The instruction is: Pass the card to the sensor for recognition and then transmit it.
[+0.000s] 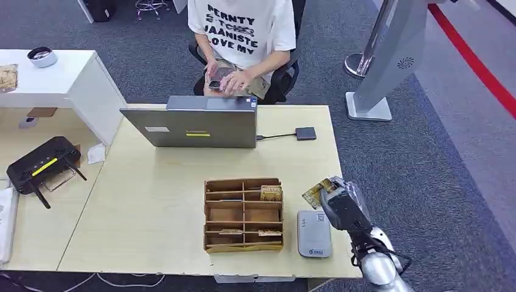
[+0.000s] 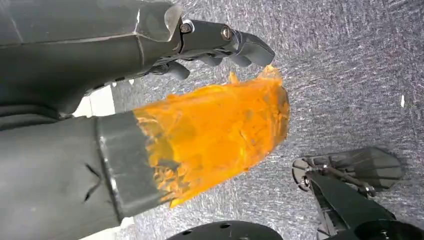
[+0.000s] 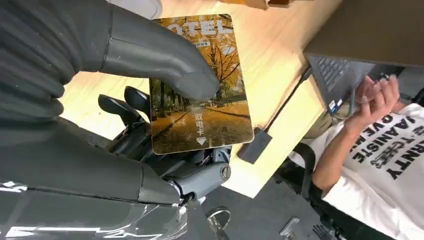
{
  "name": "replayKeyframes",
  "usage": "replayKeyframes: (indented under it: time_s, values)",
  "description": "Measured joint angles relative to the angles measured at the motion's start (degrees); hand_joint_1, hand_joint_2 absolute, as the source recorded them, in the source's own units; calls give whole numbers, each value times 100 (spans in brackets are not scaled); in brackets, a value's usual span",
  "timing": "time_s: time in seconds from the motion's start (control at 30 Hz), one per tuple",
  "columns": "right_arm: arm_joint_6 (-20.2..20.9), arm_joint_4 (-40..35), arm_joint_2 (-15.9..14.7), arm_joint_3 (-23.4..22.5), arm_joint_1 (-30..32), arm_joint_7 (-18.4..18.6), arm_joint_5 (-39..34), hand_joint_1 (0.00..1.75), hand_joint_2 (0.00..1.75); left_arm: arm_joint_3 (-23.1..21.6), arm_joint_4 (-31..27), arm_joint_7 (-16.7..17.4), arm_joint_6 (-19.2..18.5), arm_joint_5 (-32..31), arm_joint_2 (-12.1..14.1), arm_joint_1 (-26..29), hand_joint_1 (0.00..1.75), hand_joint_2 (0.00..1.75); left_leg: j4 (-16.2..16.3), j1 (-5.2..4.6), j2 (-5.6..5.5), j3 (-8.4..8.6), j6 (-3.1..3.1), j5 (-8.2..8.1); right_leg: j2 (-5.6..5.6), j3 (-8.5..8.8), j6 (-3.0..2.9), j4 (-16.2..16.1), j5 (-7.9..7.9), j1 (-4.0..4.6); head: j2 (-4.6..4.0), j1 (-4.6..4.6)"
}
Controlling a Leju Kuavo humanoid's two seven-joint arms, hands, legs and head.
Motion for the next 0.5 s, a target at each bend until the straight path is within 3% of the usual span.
replayKeyframes:
  time_s: [0.3,0.5]
  values:
    - [81,241,-85,-9,-41,142,401,175,175,118,0,4,0,74,0,4,0,0,0,0,0,0,0,0,0,0,0,0,0,0,0,0]
    - [407,427,-228,7,-113,232,503,175,175,203,-2,7,0,109,0,8,0,0,0,0,0,0,0,0,0,0,0,0,0,0,0,0]
